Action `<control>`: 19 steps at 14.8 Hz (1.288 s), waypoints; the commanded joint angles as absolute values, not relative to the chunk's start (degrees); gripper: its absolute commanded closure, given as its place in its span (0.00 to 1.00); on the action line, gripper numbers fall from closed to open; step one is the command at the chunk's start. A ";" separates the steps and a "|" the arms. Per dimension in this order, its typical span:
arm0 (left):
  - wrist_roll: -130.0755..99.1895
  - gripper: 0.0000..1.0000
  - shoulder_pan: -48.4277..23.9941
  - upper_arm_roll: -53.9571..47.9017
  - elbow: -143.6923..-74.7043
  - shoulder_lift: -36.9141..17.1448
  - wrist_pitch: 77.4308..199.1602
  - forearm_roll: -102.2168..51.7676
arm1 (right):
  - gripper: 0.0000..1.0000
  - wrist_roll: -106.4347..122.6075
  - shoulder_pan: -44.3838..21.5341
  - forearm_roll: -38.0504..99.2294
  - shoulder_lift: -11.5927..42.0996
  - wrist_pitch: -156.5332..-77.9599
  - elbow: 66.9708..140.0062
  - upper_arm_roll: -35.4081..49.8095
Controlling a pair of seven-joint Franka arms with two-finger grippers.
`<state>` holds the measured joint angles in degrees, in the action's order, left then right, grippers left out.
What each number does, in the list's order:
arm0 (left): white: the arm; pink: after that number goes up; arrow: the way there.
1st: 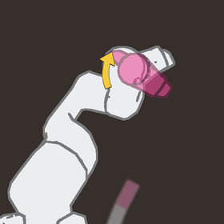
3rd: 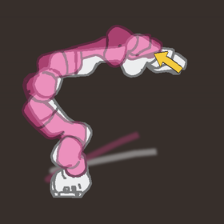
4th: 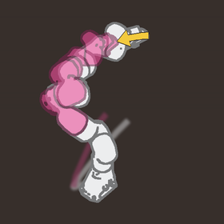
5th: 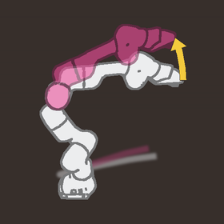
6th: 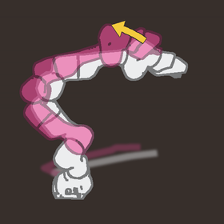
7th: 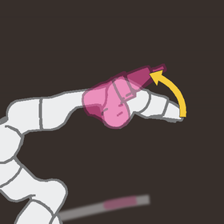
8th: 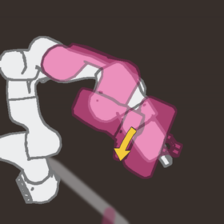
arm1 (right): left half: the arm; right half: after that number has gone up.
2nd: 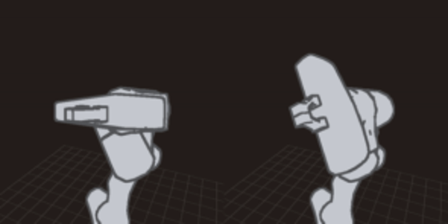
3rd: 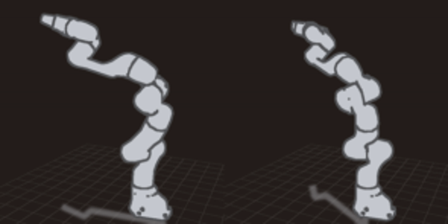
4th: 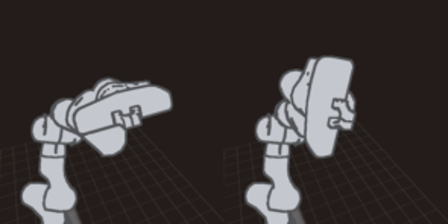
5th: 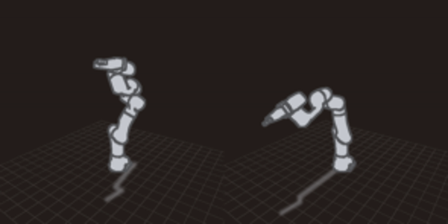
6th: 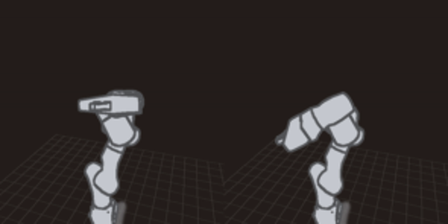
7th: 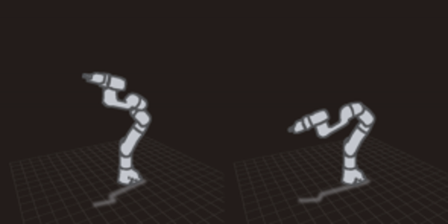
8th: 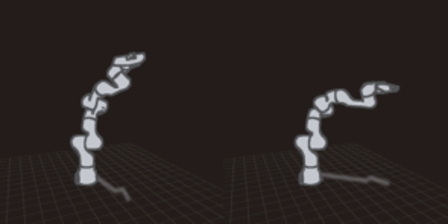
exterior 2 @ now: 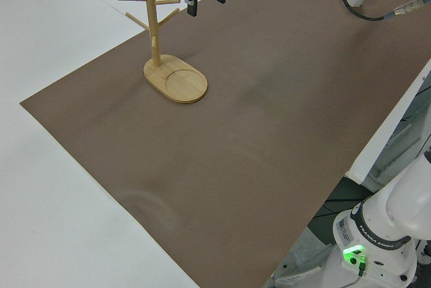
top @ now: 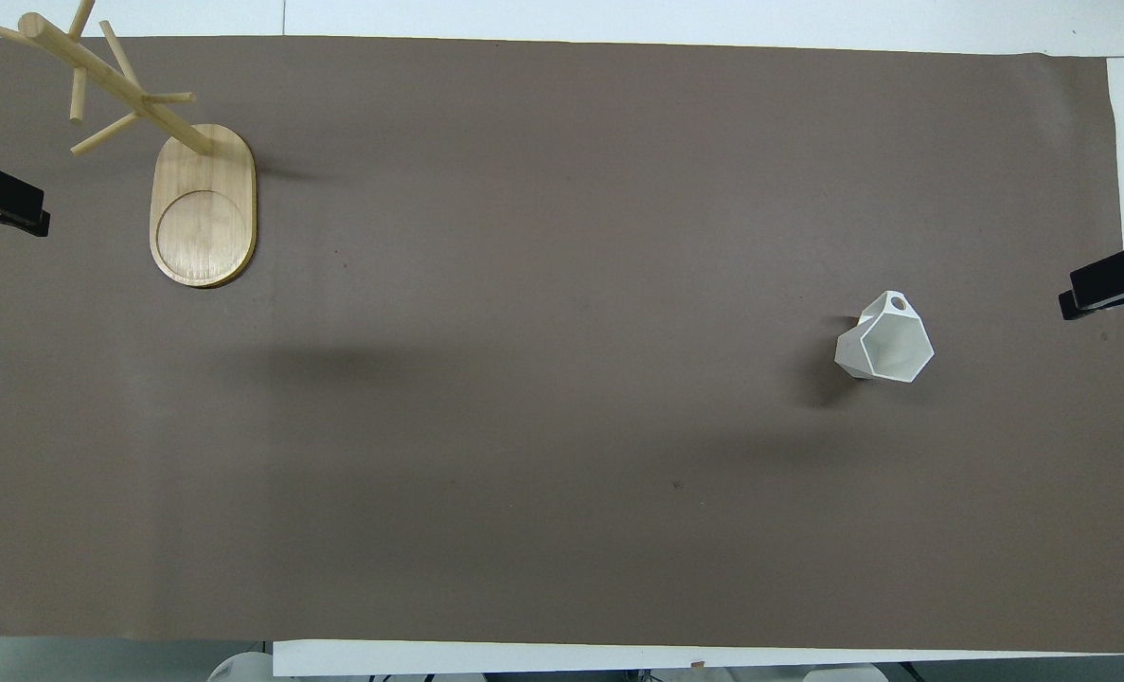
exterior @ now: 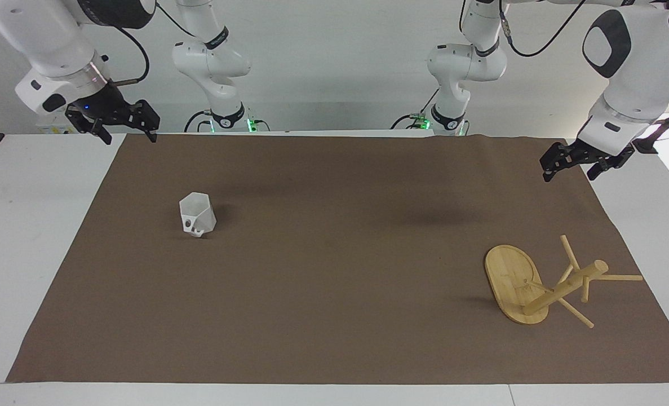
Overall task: Hang cup on rack
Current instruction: 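Move the right gripper toward the white hexagonal cup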
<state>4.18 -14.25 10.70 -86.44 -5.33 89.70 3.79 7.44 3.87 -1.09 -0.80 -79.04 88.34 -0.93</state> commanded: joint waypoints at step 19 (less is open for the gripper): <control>4.22 0.00 -14.06 10.37 -87.80 -4.13 89.56 5.10 | 0.00 94.59 26.00 26.07 12.80 -92.11 97.03 -0.88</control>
